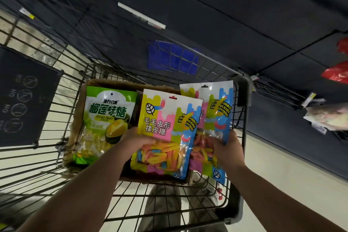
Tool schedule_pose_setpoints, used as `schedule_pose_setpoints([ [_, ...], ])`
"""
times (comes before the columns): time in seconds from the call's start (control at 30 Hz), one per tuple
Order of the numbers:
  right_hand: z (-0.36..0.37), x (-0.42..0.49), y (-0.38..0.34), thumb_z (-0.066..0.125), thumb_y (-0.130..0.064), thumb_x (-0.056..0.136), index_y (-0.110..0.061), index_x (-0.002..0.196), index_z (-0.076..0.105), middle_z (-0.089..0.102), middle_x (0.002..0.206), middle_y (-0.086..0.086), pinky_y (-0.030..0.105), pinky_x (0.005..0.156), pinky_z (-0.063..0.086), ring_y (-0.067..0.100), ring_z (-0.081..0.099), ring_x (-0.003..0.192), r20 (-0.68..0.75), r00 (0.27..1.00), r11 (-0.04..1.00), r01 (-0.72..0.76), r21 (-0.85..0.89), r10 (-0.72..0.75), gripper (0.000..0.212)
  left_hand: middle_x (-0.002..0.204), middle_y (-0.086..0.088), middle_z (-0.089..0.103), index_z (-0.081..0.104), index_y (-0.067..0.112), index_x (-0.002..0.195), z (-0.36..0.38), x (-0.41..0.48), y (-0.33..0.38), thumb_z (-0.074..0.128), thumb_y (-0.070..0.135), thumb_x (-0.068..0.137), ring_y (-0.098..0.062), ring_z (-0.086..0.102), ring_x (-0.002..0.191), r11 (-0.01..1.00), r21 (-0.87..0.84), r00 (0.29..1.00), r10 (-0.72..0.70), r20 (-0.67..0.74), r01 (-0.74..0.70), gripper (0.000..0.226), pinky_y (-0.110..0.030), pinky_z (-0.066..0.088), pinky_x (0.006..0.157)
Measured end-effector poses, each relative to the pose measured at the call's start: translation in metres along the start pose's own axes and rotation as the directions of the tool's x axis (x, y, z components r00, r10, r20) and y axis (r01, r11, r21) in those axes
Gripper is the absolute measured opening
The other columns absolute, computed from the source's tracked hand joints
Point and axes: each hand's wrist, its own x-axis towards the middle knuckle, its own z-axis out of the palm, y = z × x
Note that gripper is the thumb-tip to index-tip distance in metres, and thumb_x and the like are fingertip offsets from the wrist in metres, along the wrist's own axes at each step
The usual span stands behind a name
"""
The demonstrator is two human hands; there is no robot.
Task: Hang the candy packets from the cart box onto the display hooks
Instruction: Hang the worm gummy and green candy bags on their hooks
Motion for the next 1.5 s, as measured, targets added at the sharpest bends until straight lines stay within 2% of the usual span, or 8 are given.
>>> schedule_pose_setpoints([
  [0.17,0.000,-0.004,-0.005,0.055,-0.015,0.094,-0.024,0.096,0.049,0.063,0.081,0.003,0.032,0.053,0.054,0.016,0.059,0.061,0.010,1.000,0.999,-0.016,0.038,0.016,0.010,0.106,-0.003,0.069,0.063,0.016,0.104,0.000,-0.017,0.000,0.086,0.028,0.059,-0.024,0.064,0.101,0.995,-0.099,1.000,0.028,0.004,-0.028,0.052,-0.043,0.049,0.097],
  [0.47,-0.031,-0.027,-0.035,0.050,-0.017,0.097,-0.016,0.092,0.051,0.056,0.066,0.002,0.018,0.039,0.043,0.012,0.051,0.050,0.003,0.995,0.993,0.099,0.070,-0.099,0.005,0.105,-0.013,0.070,0.064,0.017,0.091,-0.023,-0.072,0.023,0.086,0.024,0.066,-0.030,0.066,0.097,0.928,-0.333,0.980,0.115,-0.164,-0.165,0.034,-0.048,0.052,0.093],
  [0.6,-0.056,-0.044,-0.049,0.050,-0.017,0.096,-0.020,0.084,0.050,0.062,0.072,0.007,0.031,0.051,0.052,0.022,0.060,0.058,-0.047,0.995,0.984,0.096,0.147,-0.090,0.013,0.100,-0.009,0.074,0.069,0.016,0.100,-0.024,-0.082,0.033,0.082,0.050,0.036,-0.032,0.070,0.092,0.912,-0.331,0.968,0.199,-0.154,-0.240,0.074,-0.056,0.053,0.089],
  [0.7,-0.082,-0.052,-0.048,0.052,-0.015,0.093,-0.016,0.090,0.052,0.068,0.086,0.014,0.046,0.068,0.058,0.033,0.068,0.076,-0.076,0.996,0.972,0.071,0.222,-0.055,0.004,0.099,-0.007,0.074,0.069,0.019,0.097,-0.016,-0.110,0.060,0.082,0.045,0.046,-0.029,0.070,0.091,0.899,-0.330,0.957,0.255,-0.137,-0.287,0.058,-0.053,0.051,0.093],
  [0.83,-0.125,-0.068,-0.041,0.053,-0.013,0.096,-0.014,0.097,0.053,0.065,0.084,0.009,0.034,0.058,0.055,0.027,0.064,0.070,-0.128,0.991,0.934,0.076,0.349,-0.033,0.002,0.091,-0.002,0.067,0.060,0.021,0.082,0.008,-0.138,0.087,0.075,0.010,0.081,-0.015,0.061,0.080,0.859,-0.367,0.933,0.350,-0.086,-0.356,0.018,-0.030,0.044,0.086],
  [1.0,-0.182,-0.086,-0.009,0.055,-0.014,0.094,-0.011,0.099,0.056,0.064,0.076,0.004,0.032,0.060,0.049,0.021,0.060,0.060,-0.227,0.973,0.900,0.144,0.411,-0.052,0.007,0.081,-0.002,0.075,0.070,0.015,0.085,0.050,-0.167,0.118,0.079,0.015,0.058,-0.024,0.068,0.082,0.844,-0.274,0.882,0.471,-0.031,-0.460,0.028,-0.034,0.052,0.080],
  [1.2,-0.253,-0.112,0.054,0.058,-0.013,0.091,-0.018,0.092,0.058,0.066,0.077,0.005,0.046,0.074,0.055,0.024,0.061,0.065,-0.337,0.941,0.846,0.200,0.495,-0.026,0.005,0.094,-0.013,0.073,0.069,0.009,0.097,0.130,-0.203,0.141,0.069,-0.003,0.081,-0.027,0.068,0.084,0.841,-0.215,0.850,0.522,0.077,-0.497,0.020,-0.039,0.054,0.082],
  [1.5,-0.366,-0.191,0.199,0.057,-0.010,0.092,-0.014,0.107,0.060,0.070,0.094,0.003,0.036,0.076,0.055,0.020,0.067,0.082,-0.526,0.845,0.757,0.278,0.591,0.101,0.017,0.094,-0.014,0.073,0.068,0.010,0.094,0.299,-0.285,0.134,0.069,-0.003,0.082,-0.027,0.067,0.082,0.808,-0.082,0.771,0.583,0.258,-0.584,0.018,-0.038,0.053,0.081],
])
